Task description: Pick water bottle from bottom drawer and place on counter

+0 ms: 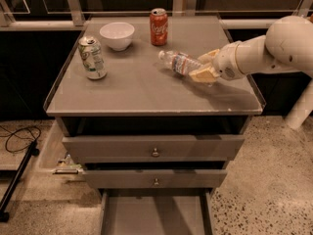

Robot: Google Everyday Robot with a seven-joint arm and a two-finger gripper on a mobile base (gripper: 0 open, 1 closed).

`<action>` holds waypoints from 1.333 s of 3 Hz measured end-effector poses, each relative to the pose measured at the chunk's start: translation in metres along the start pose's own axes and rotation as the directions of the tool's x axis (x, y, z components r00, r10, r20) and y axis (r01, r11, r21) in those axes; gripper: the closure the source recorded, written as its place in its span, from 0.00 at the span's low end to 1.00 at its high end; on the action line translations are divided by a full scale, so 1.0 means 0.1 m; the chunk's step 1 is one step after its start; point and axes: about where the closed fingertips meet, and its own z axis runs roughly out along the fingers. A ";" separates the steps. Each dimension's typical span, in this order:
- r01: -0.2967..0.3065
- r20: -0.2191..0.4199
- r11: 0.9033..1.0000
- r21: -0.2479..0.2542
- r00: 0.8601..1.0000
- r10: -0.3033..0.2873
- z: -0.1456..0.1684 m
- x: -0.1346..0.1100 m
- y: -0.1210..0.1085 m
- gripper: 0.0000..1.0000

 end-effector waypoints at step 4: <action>0.000 0.000 1.000 0.000 1.000 0.000 0.00 0.00 0.00 0.00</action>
Offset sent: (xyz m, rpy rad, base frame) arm 0.0000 0.0000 0.0000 0.0000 0.0000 0.0000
